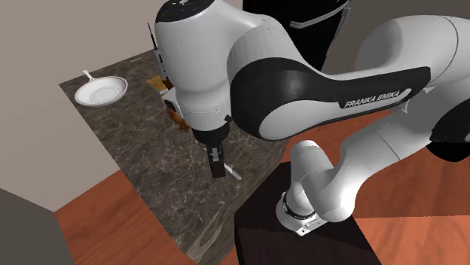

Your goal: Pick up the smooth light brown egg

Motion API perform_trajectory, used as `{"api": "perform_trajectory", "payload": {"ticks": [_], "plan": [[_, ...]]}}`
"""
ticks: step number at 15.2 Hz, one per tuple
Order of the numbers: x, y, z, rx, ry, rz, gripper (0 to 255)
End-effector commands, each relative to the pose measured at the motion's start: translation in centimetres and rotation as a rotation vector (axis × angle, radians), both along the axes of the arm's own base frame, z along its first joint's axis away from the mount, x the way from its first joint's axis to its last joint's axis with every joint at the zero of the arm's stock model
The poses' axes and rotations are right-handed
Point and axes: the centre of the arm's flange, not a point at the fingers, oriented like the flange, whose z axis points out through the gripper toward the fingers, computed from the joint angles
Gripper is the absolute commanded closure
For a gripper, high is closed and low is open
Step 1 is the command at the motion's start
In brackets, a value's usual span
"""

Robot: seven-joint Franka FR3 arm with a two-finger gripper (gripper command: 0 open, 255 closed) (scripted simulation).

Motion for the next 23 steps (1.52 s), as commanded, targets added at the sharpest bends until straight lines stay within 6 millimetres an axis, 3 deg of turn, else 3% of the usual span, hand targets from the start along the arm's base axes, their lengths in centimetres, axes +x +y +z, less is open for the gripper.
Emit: {"api": "perform_trajectory", "payload": {"ticks": [1, 14, 23], "plan": [[0.0, 0.0, 0.0, 0.000, 0.000, 0.000, 0], [4.2, -14.3, -10.1, 0.048, 0.198, 0.236, 0], [7.6, -22.9, -17.7, 0.080, 0.331, 0.393, 0]]}}
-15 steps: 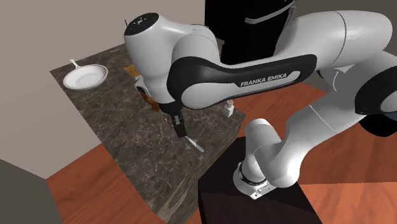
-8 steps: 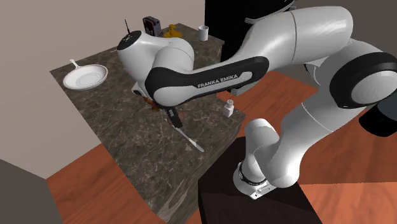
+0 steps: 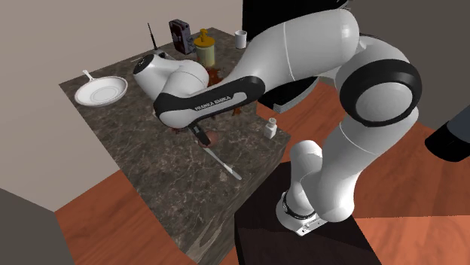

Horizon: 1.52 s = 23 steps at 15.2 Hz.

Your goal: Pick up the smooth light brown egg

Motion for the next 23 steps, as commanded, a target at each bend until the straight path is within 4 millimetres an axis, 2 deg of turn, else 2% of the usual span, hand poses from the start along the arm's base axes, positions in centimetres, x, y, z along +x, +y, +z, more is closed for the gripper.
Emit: {"api": "perform_trajectory", "payload": {"ticks": [1, 7, 9, 10, 19, 23], "plan": [[0.0, -1.5, -2.0, -0.019, 0.034, 0.019, 0], [0.0, -1.5, -5.2, -0.019, 0.034, 0.019, 0], [0.0, -1.5, -5.5, -0.019, 0.034, 0.019, 0], [0.0, -1.5, -5.4, -0.019, 0.034, 0.019, 255], [0.0, -1.5, -5.5, -0.019, 0.034, 0.019, 255], [0.0, -1.5, -3.3, -0.019, 0.034, 0.019, 255]]}}
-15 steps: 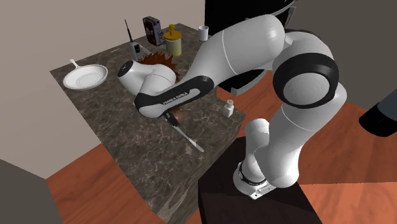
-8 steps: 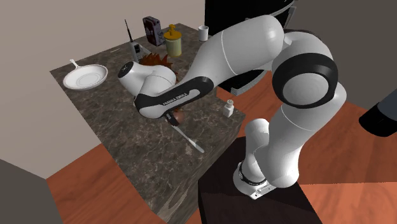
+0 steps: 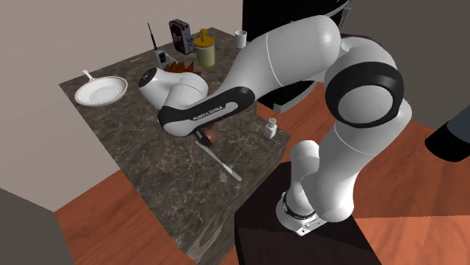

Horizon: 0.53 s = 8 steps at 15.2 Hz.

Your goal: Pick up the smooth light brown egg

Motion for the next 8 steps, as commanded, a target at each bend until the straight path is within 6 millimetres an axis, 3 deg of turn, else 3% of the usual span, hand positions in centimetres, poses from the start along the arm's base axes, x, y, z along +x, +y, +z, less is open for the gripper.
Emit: {"api": "perform_trajectory", "payload": {"ticks": [1, 8], "plan": [[0.0, 0.0, 1.2, -0.001, -0.002, -0.001, 255], [0.0, 0.0, 4.9, -0.001, -0.002, -0.001, 255]]}}
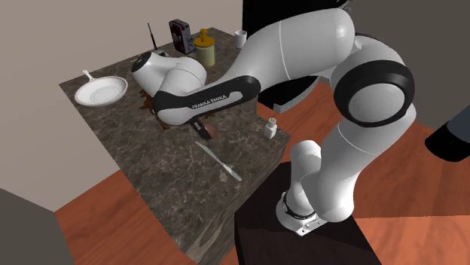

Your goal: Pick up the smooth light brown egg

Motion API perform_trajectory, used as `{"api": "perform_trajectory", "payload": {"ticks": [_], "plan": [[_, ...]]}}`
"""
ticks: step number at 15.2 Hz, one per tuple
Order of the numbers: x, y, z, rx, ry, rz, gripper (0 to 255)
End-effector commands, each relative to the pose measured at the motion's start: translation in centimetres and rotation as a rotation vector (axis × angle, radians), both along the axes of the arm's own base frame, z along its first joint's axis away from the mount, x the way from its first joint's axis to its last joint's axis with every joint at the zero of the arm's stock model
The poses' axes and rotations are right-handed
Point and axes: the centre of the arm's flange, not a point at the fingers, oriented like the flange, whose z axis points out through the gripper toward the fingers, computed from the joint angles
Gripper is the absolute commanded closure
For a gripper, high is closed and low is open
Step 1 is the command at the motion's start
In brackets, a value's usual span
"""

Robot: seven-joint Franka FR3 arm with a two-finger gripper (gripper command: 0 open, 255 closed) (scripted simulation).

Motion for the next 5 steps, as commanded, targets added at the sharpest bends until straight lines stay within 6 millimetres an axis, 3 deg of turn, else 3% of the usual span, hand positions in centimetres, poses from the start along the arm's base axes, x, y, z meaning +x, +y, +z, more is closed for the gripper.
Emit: {"api": "perform_trajectory", "payload": {"ticks": [1, 5], "plan": [[0.0, -0.1, 1.0, 0.000, -0.001, -0.002, 255], [0.0, -0.1, 2.2, 0.000, -0.001, -0.002, 255]]}}
